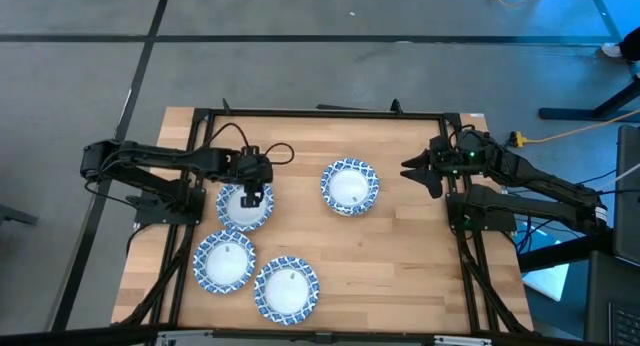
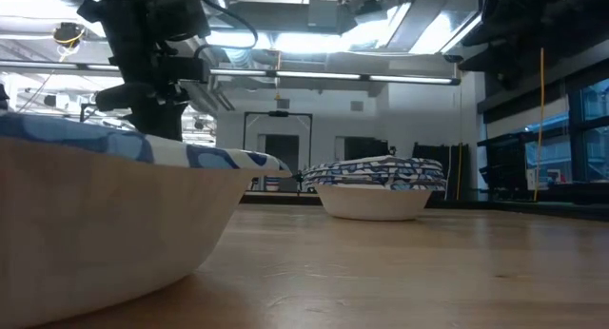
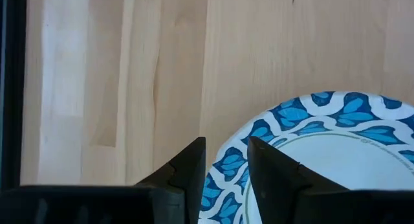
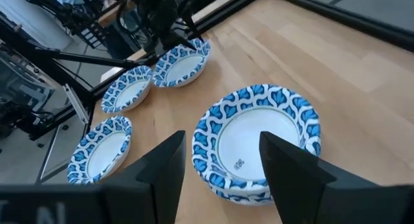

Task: Nest bowls inside each other
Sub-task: Stack the blue patterned bowl on top of the other blue patterned bowl

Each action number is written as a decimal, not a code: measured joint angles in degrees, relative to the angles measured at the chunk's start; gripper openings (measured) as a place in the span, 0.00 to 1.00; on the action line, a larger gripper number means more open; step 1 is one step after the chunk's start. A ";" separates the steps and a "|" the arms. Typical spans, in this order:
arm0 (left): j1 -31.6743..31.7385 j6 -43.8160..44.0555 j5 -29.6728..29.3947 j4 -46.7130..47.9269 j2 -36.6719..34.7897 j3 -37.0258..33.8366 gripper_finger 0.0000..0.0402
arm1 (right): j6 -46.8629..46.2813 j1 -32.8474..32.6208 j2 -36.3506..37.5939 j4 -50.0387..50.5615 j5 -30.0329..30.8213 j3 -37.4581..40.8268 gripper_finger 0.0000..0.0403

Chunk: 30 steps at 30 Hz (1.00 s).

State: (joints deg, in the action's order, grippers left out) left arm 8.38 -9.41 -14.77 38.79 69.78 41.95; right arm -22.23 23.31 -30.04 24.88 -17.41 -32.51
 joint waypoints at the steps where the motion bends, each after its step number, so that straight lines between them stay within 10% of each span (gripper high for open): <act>1: 0.00 0.13 0.01 -0.01 0.00 0.00 0.27 | 0.01 0.00 0.01 -0.40 -0.01 0.00 0.49; 30: -0.07 2.81 -1.69 -2.64 -0.04 0.07 0.55 | -1.39 0.00 0.00 -1.11 -0.02 -0.02 0.49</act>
State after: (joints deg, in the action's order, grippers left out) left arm 8.32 -6.60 -16.46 36.16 69.73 42.02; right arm -23.62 23.31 -30.04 23.77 -17.43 -32.53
